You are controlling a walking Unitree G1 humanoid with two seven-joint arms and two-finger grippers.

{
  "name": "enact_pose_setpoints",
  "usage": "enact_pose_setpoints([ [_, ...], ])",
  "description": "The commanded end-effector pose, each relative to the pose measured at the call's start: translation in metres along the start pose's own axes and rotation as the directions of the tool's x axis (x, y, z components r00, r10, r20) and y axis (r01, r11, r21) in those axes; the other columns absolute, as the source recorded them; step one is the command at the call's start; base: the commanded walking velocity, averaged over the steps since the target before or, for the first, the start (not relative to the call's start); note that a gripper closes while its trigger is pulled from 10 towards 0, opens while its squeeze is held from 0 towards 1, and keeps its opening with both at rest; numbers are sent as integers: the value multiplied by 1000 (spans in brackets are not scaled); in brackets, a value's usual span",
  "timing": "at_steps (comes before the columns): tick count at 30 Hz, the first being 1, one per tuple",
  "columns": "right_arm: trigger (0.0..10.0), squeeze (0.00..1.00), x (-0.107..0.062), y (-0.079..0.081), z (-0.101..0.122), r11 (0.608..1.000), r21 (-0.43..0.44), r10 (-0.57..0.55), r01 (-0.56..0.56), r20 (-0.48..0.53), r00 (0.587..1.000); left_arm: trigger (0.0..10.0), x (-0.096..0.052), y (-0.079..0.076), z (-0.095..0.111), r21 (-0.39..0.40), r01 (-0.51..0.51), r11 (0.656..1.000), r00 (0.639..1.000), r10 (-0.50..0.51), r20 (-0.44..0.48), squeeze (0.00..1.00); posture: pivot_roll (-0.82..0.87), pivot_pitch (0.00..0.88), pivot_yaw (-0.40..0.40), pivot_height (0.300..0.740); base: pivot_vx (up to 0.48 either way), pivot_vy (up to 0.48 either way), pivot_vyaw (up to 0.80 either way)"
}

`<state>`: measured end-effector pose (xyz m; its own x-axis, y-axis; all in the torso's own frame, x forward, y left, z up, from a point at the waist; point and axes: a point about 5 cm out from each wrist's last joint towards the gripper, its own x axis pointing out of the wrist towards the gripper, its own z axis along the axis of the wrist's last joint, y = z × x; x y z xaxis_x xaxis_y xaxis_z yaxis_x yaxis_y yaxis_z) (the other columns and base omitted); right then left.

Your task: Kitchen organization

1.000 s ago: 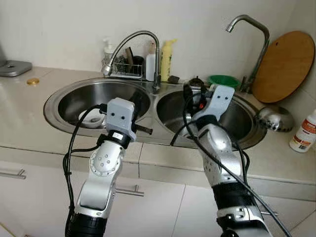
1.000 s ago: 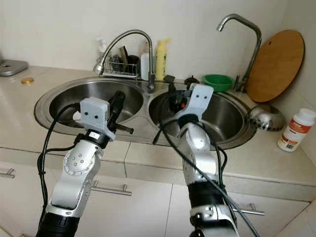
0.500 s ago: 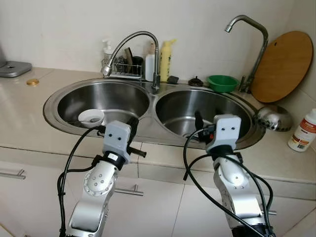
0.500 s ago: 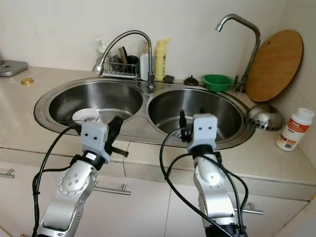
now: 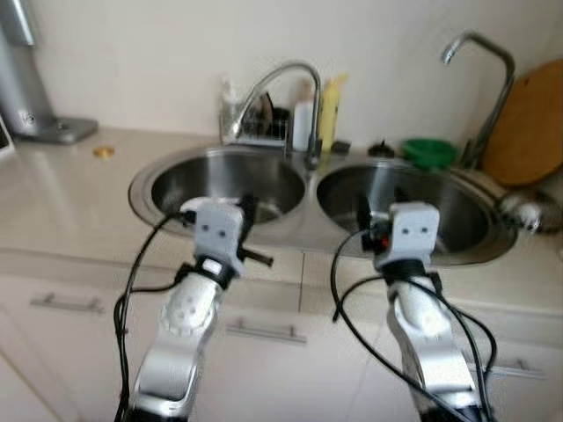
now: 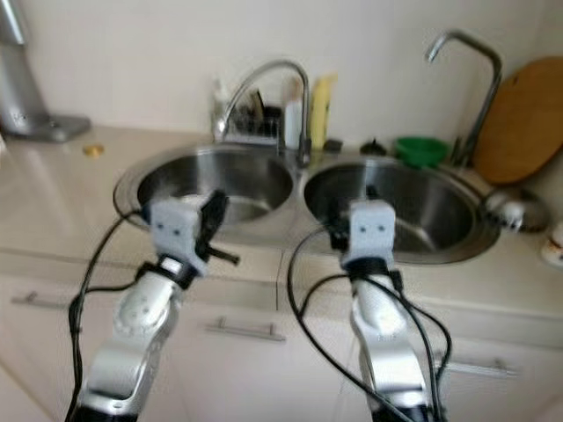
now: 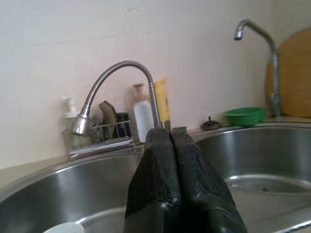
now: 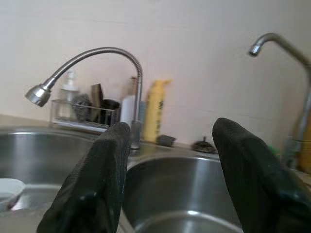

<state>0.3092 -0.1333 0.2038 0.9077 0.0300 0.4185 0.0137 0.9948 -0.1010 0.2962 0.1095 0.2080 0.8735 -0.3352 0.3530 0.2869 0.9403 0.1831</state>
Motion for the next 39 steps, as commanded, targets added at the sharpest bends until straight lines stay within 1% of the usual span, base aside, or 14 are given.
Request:
enact_pose_setpoints([
  [1,10000,0,-1,7,2,1000,-8,17,-17,12,1000,10000,-2,5,-2,15,-12,1000,1000,12,-15,0,68,0,-36,740,0,472,0],
  [3,10000,0,-7,4,-5,999,-36,16,-16,-13,1000,10000,-5,4,-6,19,-5,1000,999,6,-31,0,67,0,-36,740,0,469,0],
  [7,10000,0,-14,-2,-9,999,-47,-15,14,-33,999,10000,-8,1,-7,19,3,1000,999,-2,-38,0,65,0,-35,740,0,469,0],
  [10,10000,0,-15,-4,-9,998,-53,-31,29,-28,999,10000,-9,-1,-8,29,14,999,999,-13,-40,0,60,0,-33,740,0,469,0],
  [12,10000,0,-15,-4,-8,997,-74,-31,29,-17,999,10000,-9,-2,-7,40,20,999,999,-19,-27,0,59,0,-34,740,0,0,0],
  [14,10000,0,-15,-6,-7,995,-88,-41,40,-7,999,10000,-11,-5,-8,76,42,996,999,-40,-28,0,59,0,-33,740,0,0,0],
  [16,10000,0,-17,-7,-9,996,-76,-46,45,-18,999,10000,-13,-6,-9,66,45,997,999,-44,-27,0,59,0,-33,740,0,0,0],
  [19,10000,0,-21,-13,-14,994,-98,-60,55,-47,997,10000,-18,-9,-16,60,65,996,996,-62,-57,0,56,0,-32,740,0,0,-375],
  [23,10000,0,-33,-18,-22,992,-112,-69,60,-81,994,10000,-31,-25,-30,93,149,984,984,-139,-109,0,52,0,-35,740,0,0,-800],
  [29,10000,0,-50,-27,-32,984,-171,-78,57,-117,990,10000,-42,-37,-41,137,222,965,968,-201,-151,0,48,0,-35,740,0,0,-800],
  [31,10000,0,-59,-30,-35,975,-215,-75,47,-123,990,10000,-48,-42,-46,128,265,956,956,-243,-165,0,44,0,-31,740,0,0,-400],
  [34,10000,0,-67,-28,-38,967,-256,-46,8,-141,989,10000,-56,-51,-52,119,354,927,925,-329,-187,0,43,0,-31,740,0,0,0],
  [38,10000,0,-75,-22,-42,963,-267,-9,-35,-161,987,10000,-62,-52,-59,86,369,925,914,-345,-215,0,34,0,-28,740,0,0,0],
  [39,10000,0,-84,-18,-49,959,-273,17,-71,-193,981,10000,-65,-52,-63,73,375,924,907,-349,-235,0,35,0,-25,740,0,0,0],
])
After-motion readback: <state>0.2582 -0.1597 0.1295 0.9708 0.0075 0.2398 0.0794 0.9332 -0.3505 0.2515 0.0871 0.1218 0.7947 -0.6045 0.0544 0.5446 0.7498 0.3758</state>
